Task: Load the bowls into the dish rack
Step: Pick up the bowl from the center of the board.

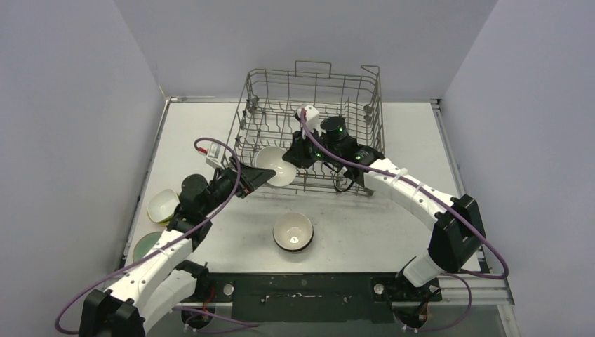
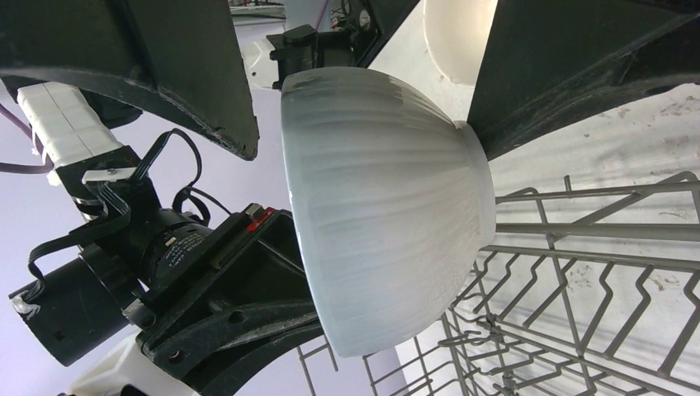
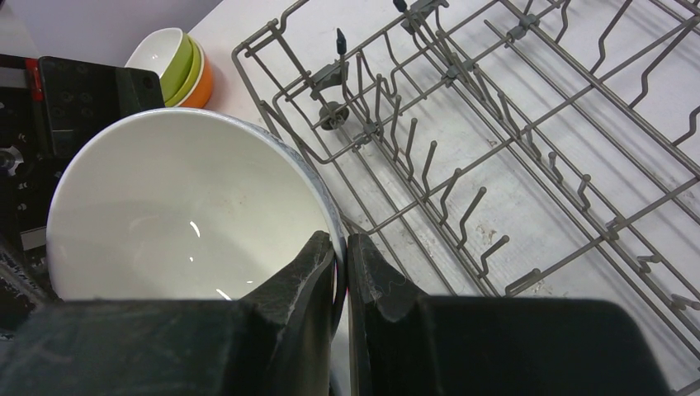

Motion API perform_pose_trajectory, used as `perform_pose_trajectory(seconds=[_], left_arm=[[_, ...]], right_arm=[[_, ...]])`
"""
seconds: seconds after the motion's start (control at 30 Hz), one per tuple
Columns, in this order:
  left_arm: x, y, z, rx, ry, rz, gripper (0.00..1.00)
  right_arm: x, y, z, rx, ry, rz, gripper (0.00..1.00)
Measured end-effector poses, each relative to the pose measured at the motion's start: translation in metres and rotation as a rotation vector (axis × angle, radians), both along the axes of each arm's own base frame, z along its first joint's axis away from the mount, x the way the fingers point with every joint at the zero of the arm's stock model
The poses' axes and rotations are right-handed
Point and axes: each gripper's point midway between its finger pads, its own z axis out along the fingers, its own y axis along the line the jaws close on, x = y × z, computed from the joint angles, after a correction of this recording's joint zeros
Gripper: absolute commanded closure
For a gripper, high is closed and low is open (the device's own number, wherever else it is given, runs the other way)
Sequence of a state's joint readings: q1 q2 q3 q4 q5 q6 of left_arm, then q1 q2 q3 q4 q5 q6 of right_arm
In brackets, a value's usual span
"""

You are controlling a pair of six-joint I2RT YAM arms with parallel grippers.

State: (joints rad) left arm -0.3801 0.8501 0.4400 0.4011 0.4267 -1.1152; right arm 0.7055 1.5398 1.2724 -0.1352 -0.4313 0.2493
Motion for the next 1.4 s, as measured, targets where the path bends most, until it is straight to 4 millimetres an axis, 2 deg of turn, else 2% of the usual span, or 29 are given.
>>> perform_pose_trajectory(seconds=[0.3,0.57,0.7,0.87,1.0,1.1,1.27,1.4], left_arm=[[0.001,-0.005,-0.007,-0.013,0.049,-0.015,0.05],[0.001,-0.004,-0.008,-0.026,0.065,-0.007,0.39],[0.001,-0.003,-0.009,-0.028,0.061,-0.002,0.50],[0.000,-0.003,-0.009,-0.030,0.058,-0.002,0.56],[-0.001,-0.002,-0.010,-0.026,0.060,-0.001,0.57],[-0.002,-0.001,-0.012,-0.015,0.058,0.002,0.59],[0.001,0.005,-0.017,0.028,0.067,0.021,0.60],[0.009,0.011,-0.010,0.059,0.053,0.055,0.61]], right_arm=[[0.002,0.001,0.004,0.011,-0.014,0.001,0.95],[0.002,0.002,0.005,0.016,-0.019,0.001,0.95],[0.002,0.002,0.005,0.015,-0.020,0.001,0.93],[0.002,0.003,0.007,0.024,-0.020,0.001,0.73],[0.004,0.005,0.010,0.038,-0.028,-0.001,0.47],[0.004,0.005,0.011,0.041,-0.026,-0.002,0.32],[0.007,0.004,0.008,0.029,-0.032,-0.012,0.15],[0.011,0.000,0.005,0.008,-0.041,-0.034,0.04]])
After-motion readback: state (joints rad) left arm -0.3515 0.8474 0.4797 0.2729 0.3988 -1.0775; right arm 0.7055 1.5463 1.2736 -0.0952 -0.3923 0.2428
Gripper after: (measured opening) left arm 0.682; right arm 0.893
